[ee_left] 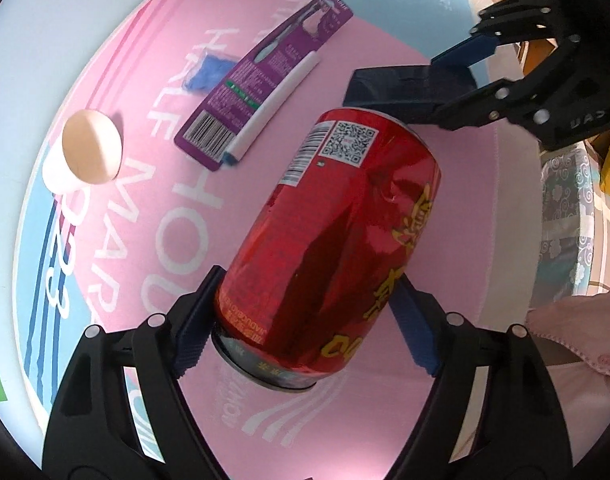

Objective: Collect trash
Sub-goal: 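Grasp the red can with the left tool while the right tool grasps the navy case, then carry the red can and navy case over to the wastebasket, then open both tools to drop the can and case into the wastebasket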

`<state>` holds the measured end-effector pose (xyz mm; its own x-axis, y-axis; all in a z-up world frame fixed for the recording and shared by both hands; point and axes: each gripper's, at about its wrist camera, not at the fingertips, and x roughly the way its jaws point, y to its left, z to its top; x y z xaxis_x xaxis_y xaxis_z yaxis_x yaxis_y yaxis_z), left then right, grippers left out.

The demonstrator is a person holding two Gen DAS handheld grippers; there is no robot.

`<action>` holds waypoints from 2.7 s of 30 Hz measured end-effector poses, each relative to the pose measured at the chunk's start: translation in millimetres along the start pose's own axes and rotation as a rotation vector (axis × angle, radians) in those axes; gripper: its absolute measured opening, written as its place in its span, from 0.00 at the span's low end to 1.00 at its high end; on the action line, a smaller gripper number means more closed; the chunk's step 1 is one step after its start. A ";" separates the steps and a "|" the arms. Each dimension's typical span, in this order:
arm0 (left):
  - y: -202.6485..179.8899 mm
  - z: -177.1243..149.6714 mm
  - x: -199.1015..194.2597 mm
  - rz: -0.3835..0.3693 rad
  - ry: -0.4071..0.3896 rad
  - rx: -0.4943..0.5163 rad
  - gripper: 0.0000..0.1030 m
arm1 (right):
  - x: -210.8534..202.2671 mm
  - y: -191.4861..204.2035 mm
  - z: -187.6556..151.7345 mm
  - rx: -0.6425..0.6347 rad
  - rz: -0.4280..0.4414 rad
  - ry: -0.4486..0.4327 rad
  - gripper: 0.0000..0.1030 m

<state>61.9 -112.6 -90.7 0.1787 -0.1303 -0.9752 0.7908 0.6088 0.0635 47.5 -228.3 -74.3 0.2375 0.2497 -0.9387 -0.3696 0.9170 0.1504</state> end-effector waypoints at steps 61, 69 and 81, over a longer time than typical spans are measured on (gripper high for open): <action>-454.4 70.2 38.5 -0.240 0.060 0.823 0.86 | -170.0 -95.5 -490.0 1.066 -0.250 -0.165 0.69; -439.4 70.6 36.4 -0.237 0.062 0.765 0.86 | -169.0 -96.1 -481.2 1.029 -0.237 -0.163 0.69; -375.0 74.1 14.7 -0.202 -0.003 0.601 0.86 | -166.2 -93.3 -423.3 0.876 -0.210 -0.173 0.69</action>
<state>-188.6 -400.7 -113.2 -0.0076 -0.1994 -0.9799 0.9996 0.0264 -0.0131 -337.8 -487.1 -63.5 0.3803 0.0296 -0.9244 0.4927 0.8393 0.2296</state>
